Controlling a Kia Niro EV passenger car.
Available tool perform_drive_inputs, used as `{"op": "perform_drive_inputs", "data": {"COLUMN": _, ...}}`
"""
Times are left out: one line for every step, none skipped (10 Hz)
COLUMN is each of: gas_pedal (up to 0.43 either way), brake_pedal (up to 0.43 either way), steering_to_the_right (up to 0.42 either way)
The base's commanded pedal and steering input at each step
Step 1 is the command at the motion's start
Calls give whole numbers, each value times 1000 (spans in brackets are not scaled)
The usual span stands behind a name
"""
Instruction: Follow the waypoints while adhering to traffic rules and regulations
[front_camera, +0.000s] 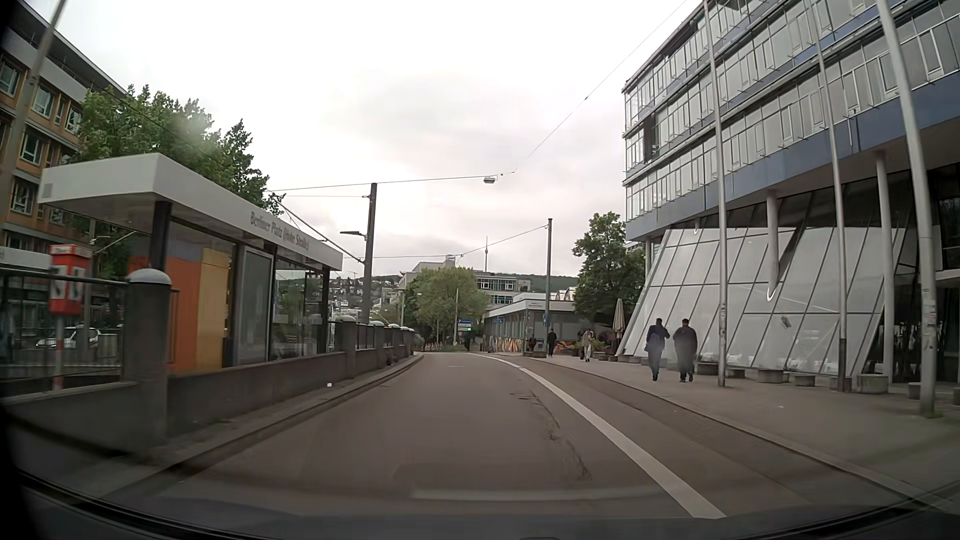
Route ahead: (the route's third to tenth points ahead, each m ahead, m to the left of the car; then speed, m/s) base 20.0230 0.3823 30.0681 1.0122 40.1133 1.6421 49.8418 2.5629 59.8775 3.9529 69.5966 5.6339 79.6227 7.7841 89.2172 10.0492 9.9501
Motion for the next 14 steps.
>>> {"op": "perform_drive_inputs", "data": {"gas_pedal": 189, "brake_pedal": 0, "steering_to_the_right": -12}}
{"op": "perform_drive_inputs", "data": {"gas_pedal": 177, "brake_pedal": 0, "steering_to_the_right": -11}}
{"op": "perform_drive_inputs", "data": {"gas_pedal": 177, "brake_pedal": 0, "steering_to_the_right": -10}}
{"op": "perform_drive_inputs", "data": {"gas_pedal": 157, "brake_pedal": 0, "steering_to_the_right": -9}}
{"op": "perform_drive_inputs", "data": {"gas_pedal": 150, "brake_pedal": 0, "steering_to_the_right": -8}}
{"op": "perform_drive_inputs", "data": {"gas_pedal": 150, "brake_pedal": 0, "steering_to_the_right": -8}}
{"op": "perform_drive_inputs", "data": {"gas_pedal": 150, "brake_pedal": 0, "steering_to_the_right": -7}}
{"op": "perform_drive_inputs", "data": {"gas_pedal": 138, "brake_pedal": 0, "steering_to_the_right": -6}}
{"op": "perform_drive_inputs", "data": {"gas_pedal": 138, "brake_pedal": 0, "steering_to_the_right": -6}}
{"op": "perform_drive_inputs", "data": {"gas_pedal": 138, "brake_pedal": 0, "steering_to_the_right": -7}}
{"op": "perform_drive_inputs", "data": {"gas_pedal": 138, "brake_pedal": 0, "steering_to_the_right": -7}}
{"op": "perform_drive_inputs", "data": {"gas_pedal": 138, "brake_pedal": 0, "steering_to_the_right": -10}}
{"op": "perform_drive_inputs", "data": {"gas_pedal": 118, "brake_pedal": 0, "steering_to_the_right": -13}}
{"op": "perform_drive_inputs", "data": {"gas_pedal": 118, "brake_pedal": 0, "steering_to_the_right": -16}}
